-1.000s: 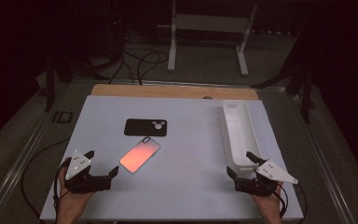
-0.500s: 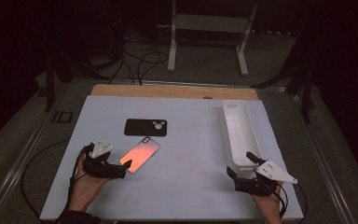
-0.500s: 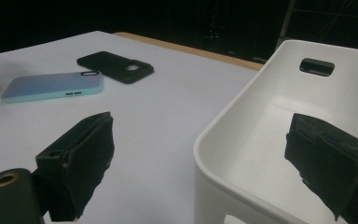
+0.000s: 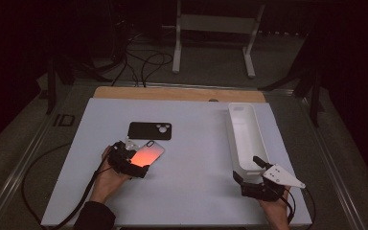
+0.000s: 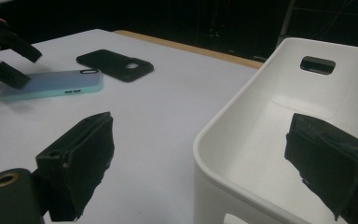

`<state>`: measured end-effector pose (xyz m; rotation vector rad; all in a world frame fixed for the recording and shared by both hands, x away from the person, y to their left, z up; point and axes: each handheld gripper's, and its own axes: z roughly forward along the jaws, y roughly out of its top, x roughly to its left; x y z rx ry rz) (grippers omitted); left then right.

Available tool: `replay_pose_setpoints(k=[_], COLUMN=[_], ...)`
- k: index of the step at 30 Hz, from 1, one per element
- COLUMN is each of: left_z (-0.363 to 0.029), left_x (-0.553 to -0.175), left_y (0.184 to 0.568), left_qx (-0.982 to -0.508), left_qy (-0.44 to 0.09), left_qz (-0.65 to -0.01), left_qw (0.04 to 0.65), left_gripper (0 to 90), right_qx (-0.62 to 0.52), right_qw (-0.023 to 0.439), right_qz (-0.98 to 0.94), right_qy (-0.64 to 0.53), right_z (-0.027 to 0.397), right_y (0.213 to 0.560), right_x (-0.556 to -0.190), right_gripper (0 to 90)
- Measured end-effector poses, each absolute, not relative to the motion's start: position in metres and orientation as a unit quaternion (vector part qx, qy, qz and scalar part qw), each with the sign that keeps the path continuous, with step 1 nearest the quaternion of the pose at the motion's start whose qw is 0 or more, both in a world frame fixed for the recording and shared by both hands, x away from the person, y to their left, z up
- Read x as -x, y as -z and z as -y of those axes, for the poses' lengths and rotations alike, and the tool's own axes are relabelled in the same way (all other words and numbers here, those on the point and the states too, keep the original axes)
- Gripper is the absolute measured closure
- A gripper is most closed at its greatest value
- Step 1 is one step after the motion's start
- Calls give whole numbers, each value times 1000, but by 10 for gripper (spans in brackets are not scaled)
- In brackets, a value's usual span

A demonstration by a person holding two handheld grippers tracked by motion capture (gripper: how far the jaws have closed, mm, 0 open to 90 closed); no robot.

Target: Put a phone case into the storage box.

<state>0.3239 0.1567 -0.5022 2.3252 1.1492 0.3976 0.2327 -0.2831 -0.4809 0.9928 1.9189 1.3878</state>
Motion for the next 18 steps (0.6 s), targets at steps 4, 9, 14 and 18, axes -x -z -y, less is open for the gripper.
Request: replay_pose_setpoints(k=[4,9,14,18], left_z=[-151,-149,-148,-144], left_x=[-331,-336,-342,-346], left_y=[508,512,511,509], left_qx=[-867,-872,-877,-881], left_qy=[-133,-118,-93,-83], left_qz=[-423,-425,-425,-429], left_qw=[230,213,201,181], left_gripper=[5,17,56,59], right_qx=[-373,-373,-371,-371], right_qw=[281,282,281,281], right_qz=[-716,-717,-717,-718], right_qy=[-519,-518,-519,-517], right_z=[283,284,283,283], right_y=[481,481,481,481], right_x=[-233,-233,-233,-233], right_gripper=[78,78,78,78])
